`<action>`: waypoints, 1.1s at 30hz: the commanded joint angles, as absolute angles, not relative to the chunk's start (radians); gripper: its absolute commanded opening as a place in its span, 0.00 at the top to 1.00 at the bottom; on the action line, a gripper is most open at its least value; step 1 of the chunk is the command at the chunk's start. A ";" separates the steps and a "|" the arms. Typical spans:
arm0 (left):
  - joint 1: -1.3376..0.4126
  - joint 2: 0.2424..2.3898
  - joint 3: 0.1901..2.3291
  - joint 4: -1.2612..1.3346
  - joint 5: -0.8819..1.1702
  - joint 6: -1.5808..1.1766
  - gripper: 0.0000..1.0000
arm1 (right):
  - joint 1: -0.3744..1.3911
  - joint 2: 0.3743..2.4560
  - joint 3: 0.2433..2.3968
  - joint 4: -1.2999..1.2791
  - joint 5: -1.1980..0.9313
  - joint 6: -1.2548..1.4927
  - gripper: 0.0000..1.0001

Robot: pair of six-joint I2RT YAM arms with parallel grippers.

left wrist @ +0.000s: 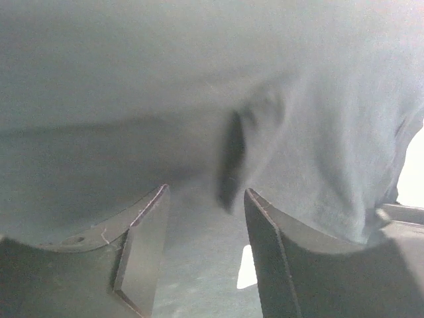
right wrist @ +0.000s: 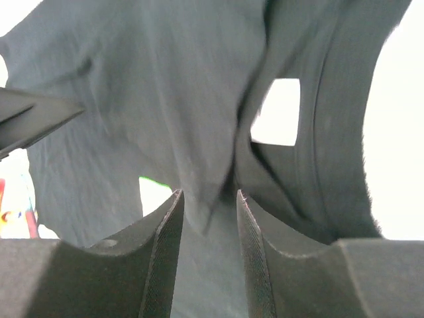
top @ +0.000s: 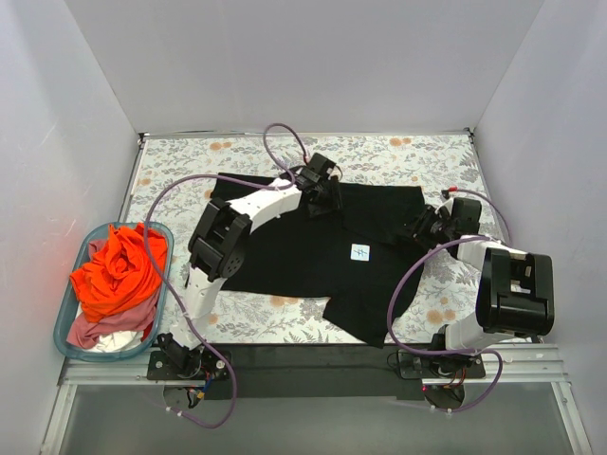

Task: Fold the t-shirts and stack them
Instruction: Fold the tshirt

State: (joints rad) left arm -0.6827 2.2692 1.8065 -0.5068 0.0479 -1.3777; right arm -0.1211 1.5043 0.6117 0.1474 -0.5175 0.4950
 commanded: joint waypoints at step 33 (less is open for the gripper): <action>-0.117 2.068 1.566 -0.417 -0.143 -1.264 0.48 | -0.206 2.074 1.204 0.267 -0.465 0.466 0.61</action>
